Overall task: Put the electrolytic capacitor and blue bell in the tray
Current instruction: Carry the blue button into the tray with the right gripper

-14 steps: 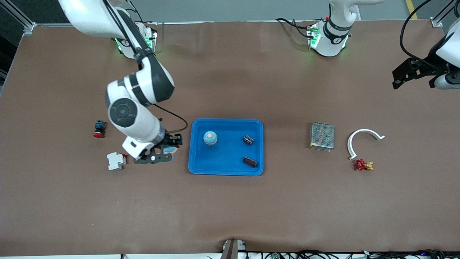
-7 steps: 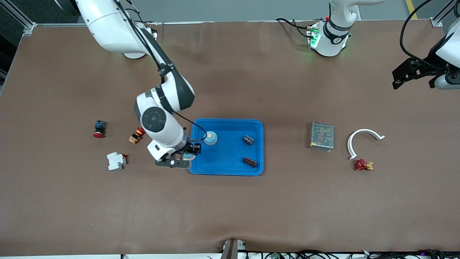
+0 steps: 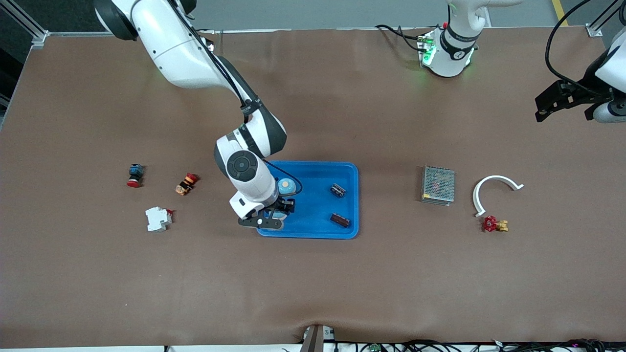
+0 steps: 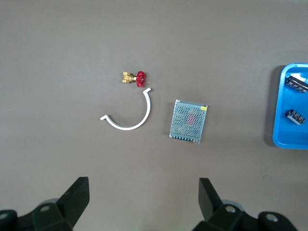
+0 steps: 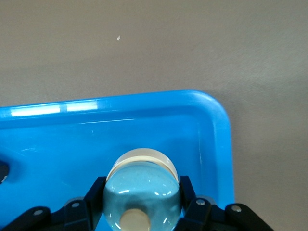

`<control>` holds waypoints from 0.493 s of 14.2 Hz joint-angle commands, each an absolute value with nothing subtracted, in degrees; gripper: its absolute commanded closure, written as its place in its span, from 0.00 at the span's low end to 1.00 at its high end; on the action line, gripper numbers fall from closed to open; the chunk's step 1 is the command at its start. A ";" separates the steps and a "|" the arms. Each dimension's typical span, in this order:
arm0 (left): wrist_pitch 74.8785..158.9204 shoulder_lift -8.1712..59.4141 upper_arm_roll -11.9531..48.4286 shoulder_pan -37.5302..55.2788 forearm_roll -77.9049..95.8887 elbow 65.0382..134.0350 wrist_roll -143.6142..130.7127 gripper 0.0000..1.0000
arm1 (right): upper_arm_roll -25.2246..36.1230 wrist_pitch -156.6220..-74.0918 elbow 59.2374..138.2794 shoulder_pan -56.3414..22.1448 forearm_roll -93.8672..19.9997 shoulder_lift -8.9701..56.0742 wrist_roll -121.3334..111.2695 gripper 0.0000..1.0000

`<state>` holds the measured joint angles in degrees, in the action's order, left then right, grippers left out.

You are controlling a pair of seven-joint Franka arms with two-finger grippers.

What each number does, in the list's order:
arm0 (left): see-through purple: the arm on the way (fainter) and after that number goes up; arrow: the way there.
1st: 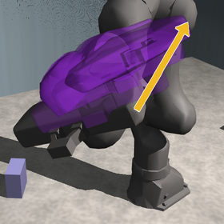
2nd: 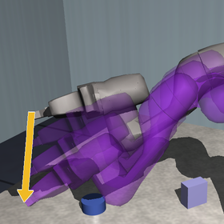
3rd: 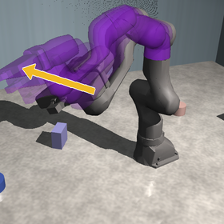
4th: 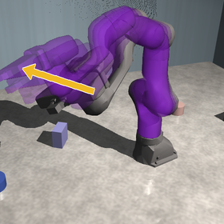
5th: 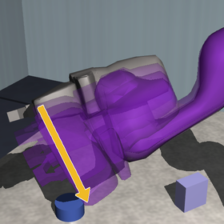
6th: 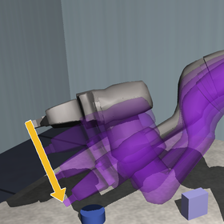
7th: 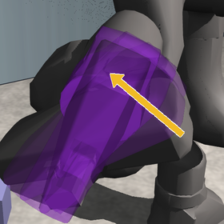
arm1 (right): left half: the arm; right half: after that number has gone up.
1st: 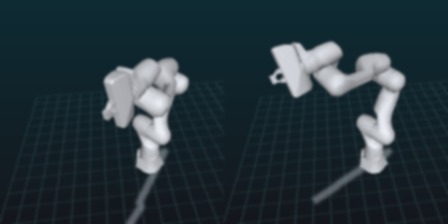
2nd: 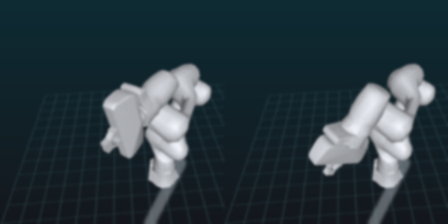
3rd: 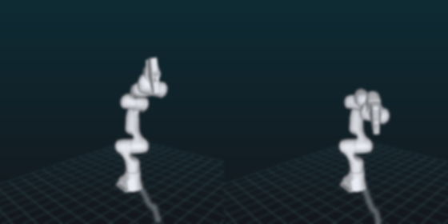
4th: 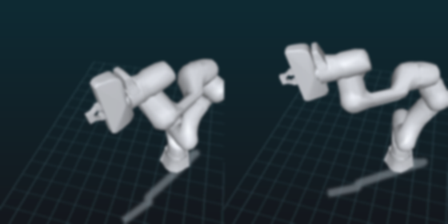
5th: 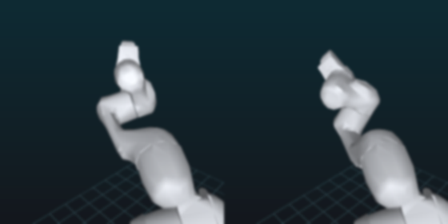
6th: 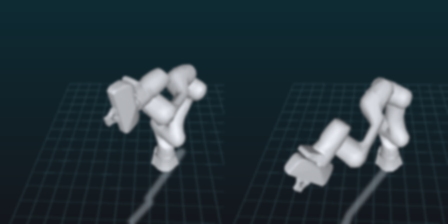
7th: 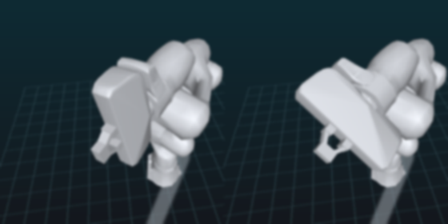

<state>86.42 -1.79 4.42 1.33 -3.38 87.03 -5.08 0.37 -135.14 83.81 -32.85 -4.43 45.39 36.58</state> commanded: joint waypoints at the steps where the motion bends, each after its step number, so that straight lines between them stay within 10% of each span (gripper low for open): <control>1: 86.22 -1.49 4.48 1.05 -2.46 86.40 -5.36 0.00 | 0.97 -135.96 81.91 -33.92 -5.01 47.72 37.71 0.67; 7: 87.01 -1.23 4.57 0.97 -2.46 86.40 -5.27 0.00 | 0.97 -136.23 82.00 -34.37 -4.48 49.66 35.60 0.67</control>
